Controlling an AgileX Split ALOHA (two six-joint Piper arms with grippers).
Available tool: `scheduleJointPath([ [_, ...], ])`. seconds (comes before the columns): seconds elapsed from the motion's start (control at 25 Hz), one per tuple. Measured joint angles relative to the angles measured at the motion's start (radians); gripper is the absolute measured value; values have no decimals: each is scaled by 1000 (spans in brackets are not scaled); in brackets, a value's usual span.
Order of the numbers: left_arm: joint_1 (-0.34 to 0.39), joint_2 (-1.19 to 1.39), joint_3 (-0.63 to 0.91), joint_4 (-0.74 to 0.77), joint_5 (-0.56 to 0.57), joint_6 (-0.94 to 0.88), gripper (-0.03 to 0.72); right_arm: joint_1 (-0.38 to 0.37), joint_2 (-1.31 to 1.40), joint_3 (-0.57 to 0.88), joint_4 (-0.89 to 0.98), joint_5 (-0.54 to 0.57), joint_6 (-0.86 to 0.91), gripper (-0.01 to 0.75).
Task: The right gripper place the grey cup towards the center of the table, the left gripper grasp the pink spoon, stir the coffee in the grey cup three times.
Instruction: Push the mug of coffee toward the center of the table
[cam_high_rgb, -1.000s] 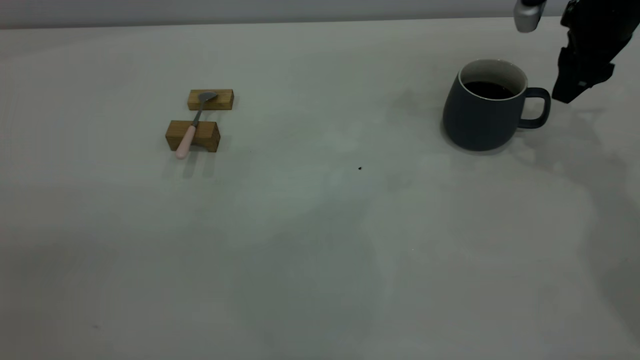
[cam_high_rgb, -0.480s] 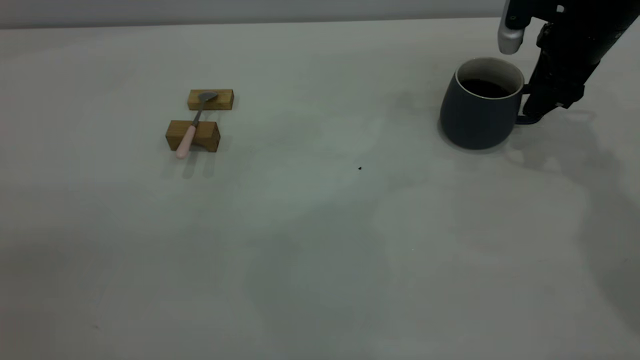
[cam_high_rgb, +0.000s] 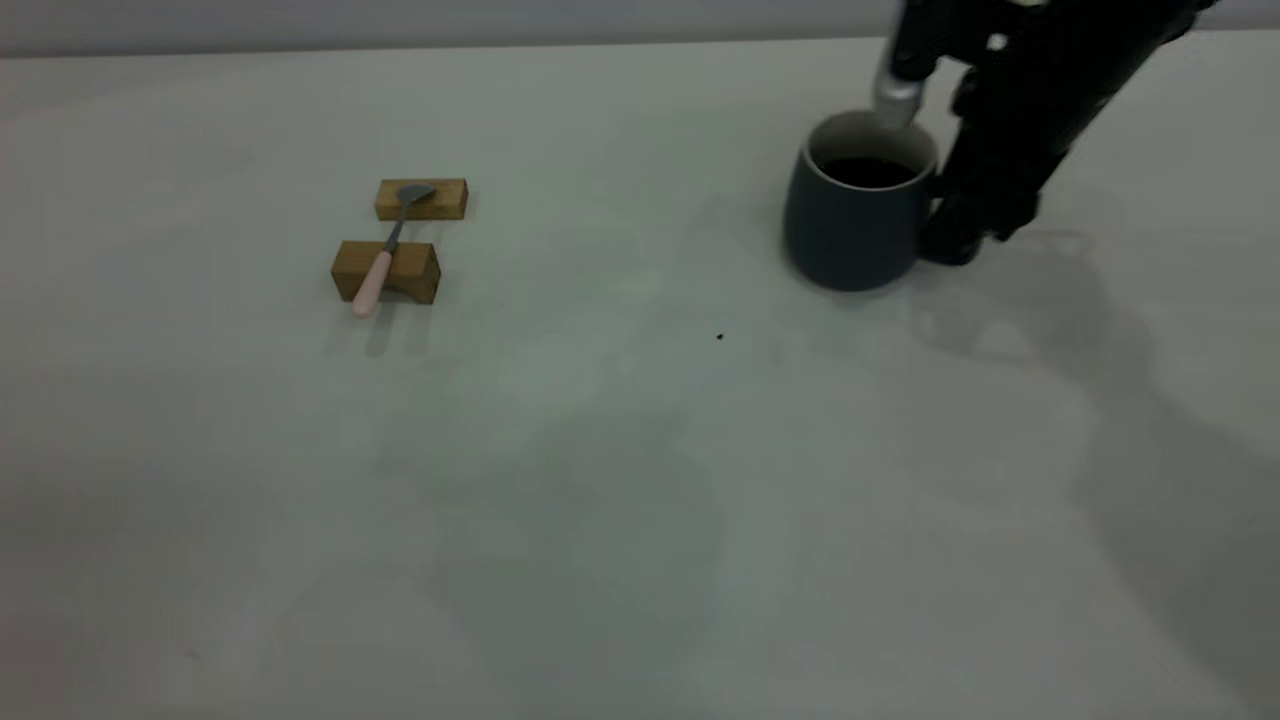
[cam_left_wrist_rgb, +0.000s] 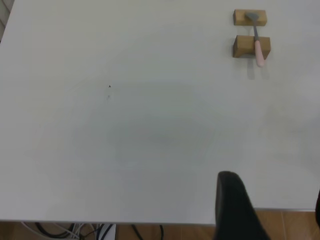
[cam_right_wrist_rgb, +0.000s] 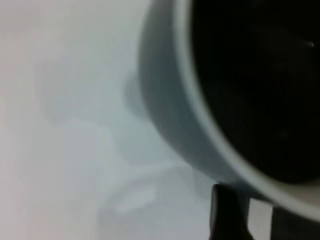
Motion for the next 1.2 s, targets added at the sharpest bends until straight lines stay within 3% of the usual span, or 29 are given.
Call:
scheduleJointPath([
  [0.4, 0, 0, 0, 0, 0, 0, 459, 158, 0, 0, 55, -84, 1, 483],
  [0.88, 0, 0, 0, 0, 0, 0, 459, 233, 0, 0, 152, -151, 0, 483],
  [1.04, 0, 0, 0, 0, 0, 0, 459, 217, -6, 0, 161, -97, 0, 483],
  [1.2, 0, 0, 0, 0, 0, 0, 459, 170, -56, 0, 195, 37, 15, 483],
])
